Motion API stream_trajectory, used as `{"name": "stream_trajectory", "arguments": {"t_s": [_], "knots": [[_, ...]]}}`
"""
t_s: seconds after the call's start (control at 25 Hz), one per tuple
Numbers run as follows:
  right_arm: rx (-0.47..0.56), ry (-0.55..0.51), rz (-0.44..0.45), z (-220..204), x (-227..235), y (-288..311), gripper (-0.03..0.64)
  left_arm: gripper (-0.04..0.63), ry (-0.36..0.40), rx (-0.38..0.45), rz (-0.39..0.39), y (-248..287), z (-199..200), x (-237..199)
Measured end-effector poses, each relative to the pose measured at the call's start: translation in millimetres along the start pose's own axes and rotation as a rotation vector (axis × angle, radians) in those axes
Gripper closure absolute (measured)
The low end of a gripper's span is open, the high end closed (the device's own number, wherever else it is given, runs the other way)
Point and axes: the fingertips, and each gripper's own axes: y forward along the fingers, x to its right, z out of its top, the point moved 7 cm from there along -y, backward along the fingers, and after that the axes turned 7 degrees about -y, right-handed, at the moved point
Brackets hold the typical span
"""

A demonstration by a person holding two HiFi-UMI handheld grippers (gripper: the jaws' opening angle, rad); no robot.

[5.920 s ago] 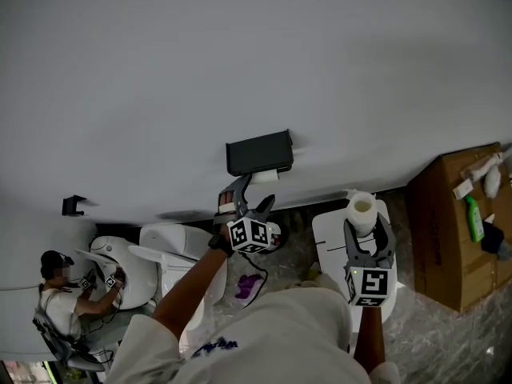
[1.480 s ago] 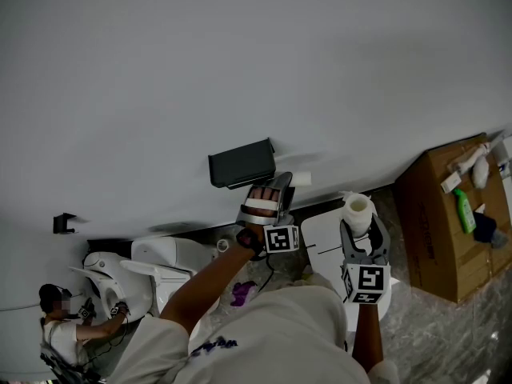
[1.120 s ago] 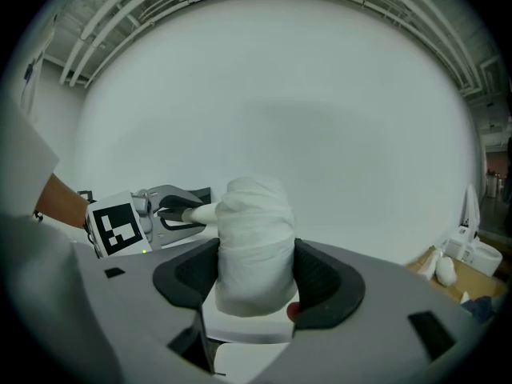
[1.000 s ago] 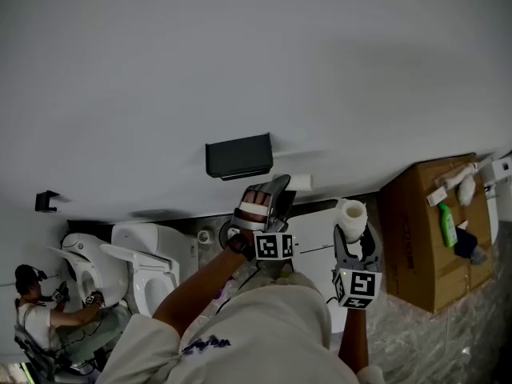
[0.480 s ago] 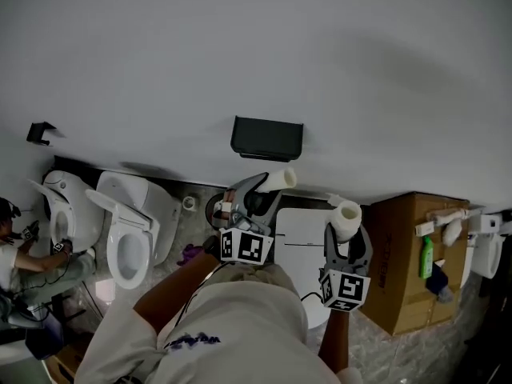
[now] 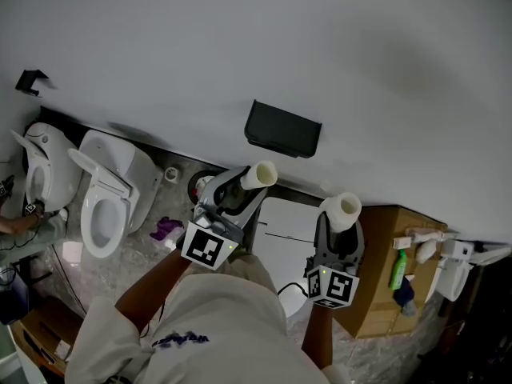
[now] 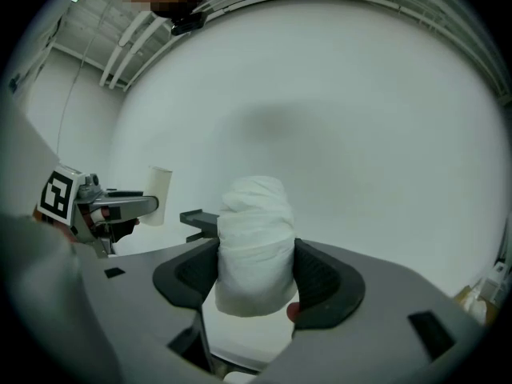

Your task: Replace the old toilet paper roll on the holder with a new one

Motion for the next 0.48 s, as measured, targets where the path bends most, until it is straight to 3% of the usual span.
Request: {"name": "stream_trajectory", "arguments": {"t_s": [0.12,0.28,0.48], "knots": [[0.004,0.008,-0.007,4,5,3,0.334,0.42,-0.045,0.0,0.029,-8,1,-9],[-0.032,-0.009,-0.003,4,8,10,0.334,0.42,-0.208,0.037,0.098,-13,0,-24],[-0.057,-0.082,-0.003,2,8,8,0.334,0.42,-0.231,0.067,0.104,-13,5,-32]]}}
